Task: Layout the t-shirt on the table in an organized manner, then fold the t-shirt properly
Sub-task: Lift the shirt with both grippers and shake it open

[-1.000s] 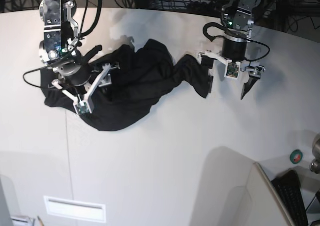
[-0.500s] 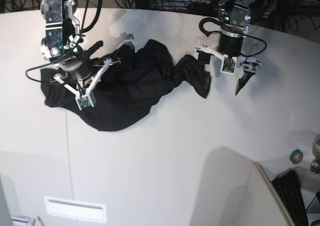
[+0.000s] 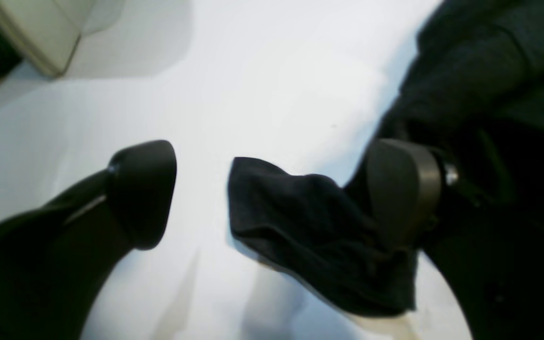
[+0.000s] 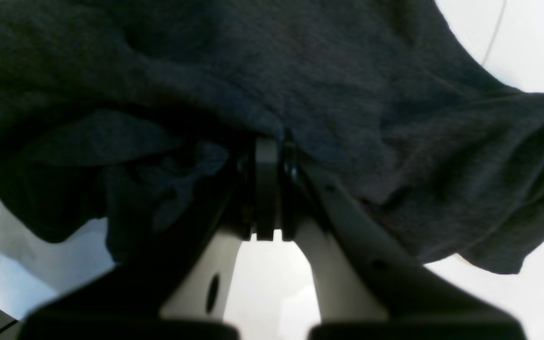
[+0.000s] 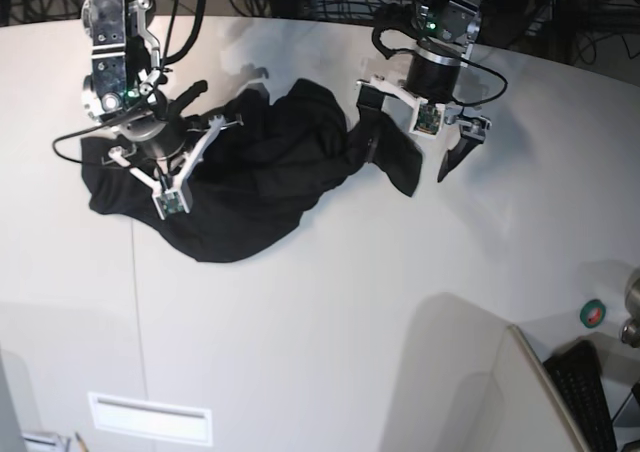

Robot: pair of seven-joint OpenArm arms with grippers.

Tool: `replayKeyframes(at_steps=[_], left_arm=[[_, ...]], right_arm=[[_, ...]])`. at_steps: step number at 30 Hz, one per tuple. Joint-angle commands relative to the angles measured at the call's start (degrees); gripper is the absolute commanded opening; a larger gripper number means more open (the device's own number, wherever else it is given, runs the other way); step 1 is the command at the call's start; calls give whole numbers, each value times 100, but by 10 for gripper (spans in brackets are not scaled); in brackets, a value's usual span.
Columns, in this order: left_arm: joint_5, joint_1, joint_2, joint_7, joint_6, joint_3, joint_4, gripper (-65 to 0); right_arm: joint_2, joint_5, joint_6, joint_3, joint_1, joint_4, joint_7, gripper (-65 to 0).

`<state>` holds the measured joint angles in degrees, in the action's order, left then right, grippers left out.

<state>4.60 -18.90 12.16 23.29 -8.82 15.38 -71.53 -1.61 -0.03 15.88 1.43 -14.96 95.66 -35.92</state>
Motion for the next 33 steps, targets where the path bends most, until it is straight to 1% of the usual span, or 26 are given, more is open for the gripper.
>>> replayKeyframes(at_steps=[1, 2, 4, 7, 10, 13, 16, 17, 18, 20, 23, 26, 28, 31, 33], left_arm=[[248, 4, 54, 137, 209, -4, -61, -33], [555, 13, 80, 76, 508, -30, -52, -33], [1004, 13, 247, -417, 974, -21, -104, -39], [1074, 118, 318, -979, 1361, 5, -131, -41], [1083, 162, 327, -1129, 1440, 5, -78, -41], [1083, 224, 309, -1129, 1449, -4, 80, -41], [1092, 443, 318, -1129, 1449, 269, 379, -46], [1100, 531, 318, -1129, 1449, 366, 502, -66], [1092, 628, 318, -1129, 1449, 462, 616, -114], [1100, 830, 309, -1129, 1449, 594, 845, -276], [1092, 1182, 300, -1129, 1440, 717, 1074, -650], [1083, 1525, 300, -1129, 1431, 665, 1082, -650], [1083, 1780, 327, -1129, 1335, 647, 1056, -650], [1083, 2175, 344, -1129, 772, 647, 924, -650], [1083, 2413, 397, -1129, 543, 647, 713, -650]], right_arm=[[16, 43, -10, 2, 15, 127, 115, -650], [16, 43, -10, 2, 6, 127, 115, -650], [16, 43, -10, 2, 6, 127, 115, -650], [7, 43, -10, 2, 6, 127, 115, -650], [-11, 43, -10, 2, 15, 127, 115, -650], [-20, 43, -10, 2, 24, 127, 115, -650], [-20, 43, -10, 2, 24, 127, 115, -650], [-20, 43, -10, 2, 32, 118, 115, -650], [-11, 43, -10, 2, 32, 109, 115, -650], [7, 43, -10, 2, 41, 74, 115, -650], [16, 34, -10, 2, 138, -14, 115, -650], [33, 25, -10, 28, 454, -313, 115, -650], [200, 25, -10, 2, 841, -594, 115, -650], [499, 25, -10, -7, 1501, -823, 106, -650], [736, 16, -10, -7, 1843, -726, 106, -650]])
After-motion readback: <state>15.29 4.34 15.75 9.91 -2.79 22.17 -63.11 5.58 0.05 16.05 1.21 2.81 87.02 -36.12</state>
